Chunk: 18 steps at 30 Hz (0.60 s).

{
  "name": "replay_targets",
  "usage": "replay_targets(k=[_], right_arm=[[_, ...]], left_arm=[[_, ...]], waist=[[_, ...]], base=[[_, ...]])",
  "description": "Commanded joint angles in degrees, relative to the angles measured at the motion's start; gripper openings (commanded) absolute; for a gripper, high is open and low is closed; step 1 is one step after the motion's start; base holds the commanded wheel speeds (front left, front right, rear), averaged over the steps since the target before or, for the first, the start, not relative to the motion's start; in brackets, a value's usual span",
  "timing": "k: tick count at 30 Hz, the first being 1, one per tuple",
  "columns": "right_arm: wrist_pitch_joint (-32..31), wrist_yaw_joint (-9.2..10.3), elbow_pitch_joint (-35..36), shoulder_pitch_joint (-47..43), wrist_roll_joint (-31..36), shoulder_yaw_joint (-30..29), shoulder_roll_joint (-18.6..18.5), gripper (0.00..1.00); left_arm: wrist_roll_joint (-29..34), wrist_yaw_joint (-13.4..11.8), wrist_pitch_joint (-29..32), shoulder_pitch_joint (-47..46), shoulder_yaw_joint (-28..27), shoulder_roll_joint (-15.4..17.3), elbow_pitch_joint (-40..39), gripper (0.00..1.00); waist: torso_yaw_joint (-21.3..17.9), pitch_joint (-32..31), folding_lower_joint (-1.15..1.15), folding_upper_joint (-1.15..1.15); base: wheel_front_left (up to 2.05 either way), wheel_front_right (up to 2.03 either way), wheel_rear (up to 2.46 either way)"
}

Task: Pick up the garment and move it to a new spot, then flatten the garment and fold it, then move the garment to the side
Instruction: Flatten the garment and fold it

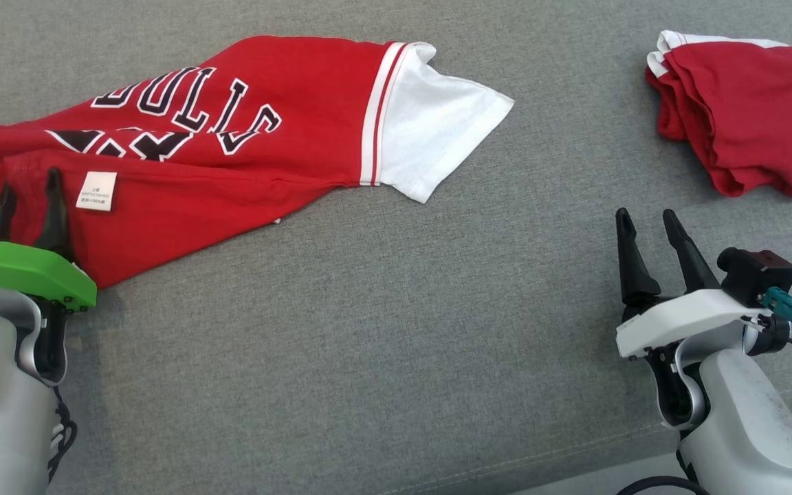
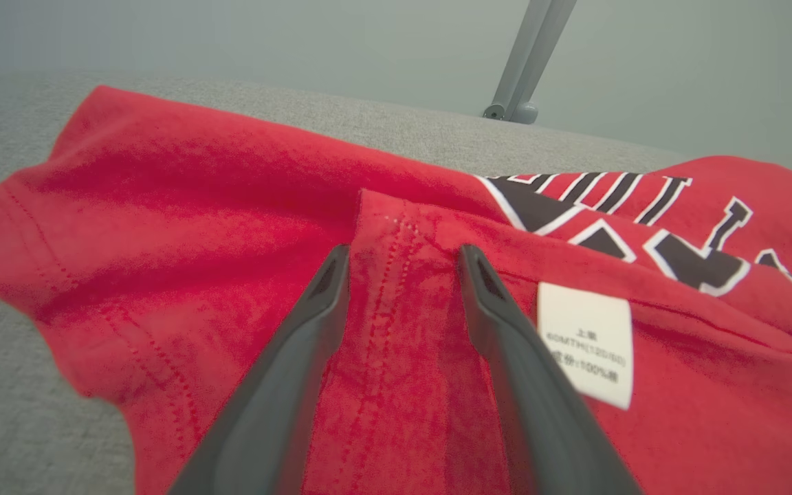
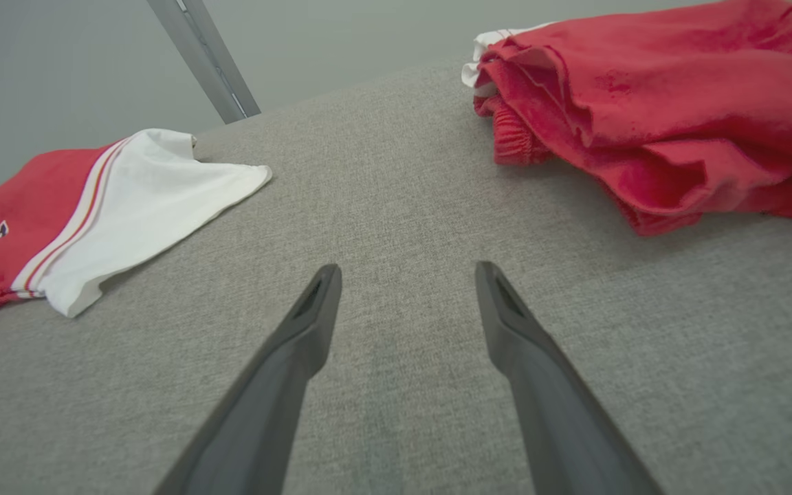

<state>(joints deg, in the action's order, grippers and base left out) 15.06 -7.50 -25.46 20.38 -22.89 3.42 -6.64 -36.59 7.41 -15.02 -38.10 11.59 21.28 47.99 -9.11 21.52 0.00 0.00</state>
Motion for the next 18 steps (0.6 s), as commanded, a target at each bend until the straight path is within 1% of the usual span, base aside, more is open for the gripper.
replay_targets(k=[1, 6, 8, 12, 16, 18], right_arm=[[0.14, 0.03, 0.04, 0.82, 0.46, 0.04, 0.01, 1.0], [0.14, 0.03, -0.1, 0.23, 0.44, -0.49, 0.15, 1.0], [0.14, 0.04, -0.19, -0.82, 0.83, -0.88, -0.14, 1.0], [0.14, 0.03, -0.69, -1.93, 0.22, -2.09, 0.41, 1.0], [0.14, 0.04, -1.34, -3.64, -0.19, -2.52, 1.06, 1.0], [0.14, 0.03, -1.6, -4.34, -0.28, -2.54, 1.34, 1.0]], left_arm=[[0.78, 0.1, -0.15, -0.65, -0.3, 0.66, -0.83, 0.0], [1.61, 0.11, -0.16, 0.93, -0.89, -0.41, -2.85, 0.0], [2.84, 0.11, -0.16, 1.78, -0.31, -1.25, -5.03, 0.0], [4.28, 0.11, -0.16, 4.8, -0.64, -3.13, -10.3, 0.0], [5.67, 0.11, -0.15, 9.74, -0.92, -5.35, -15.45, 0.0], [5.8, 0.11, -0.16, 12.67, -1.43, -5.65, -17.79, 0.0]], waist=[[-0.04, 0.08, 0.0, 0.0], [0.52, -0.96, 0.0, 0.0], [1.56, -2.48, 0.0, 0.0], [3.88, -6.01, 0.0, 0.0], [6.33, -10.04, 0.0, 0.0], [7.33, -11.72, 0.0, 0.0]], base=[[0.0, 0.0, 0.0], [0.0, 0.0, 0.0], [0.0, 0.0, 0.0], [0.0, 0.0, 0.0], [0.0, 0.0, 0.0], [0.0, 0.0, 0.0]])
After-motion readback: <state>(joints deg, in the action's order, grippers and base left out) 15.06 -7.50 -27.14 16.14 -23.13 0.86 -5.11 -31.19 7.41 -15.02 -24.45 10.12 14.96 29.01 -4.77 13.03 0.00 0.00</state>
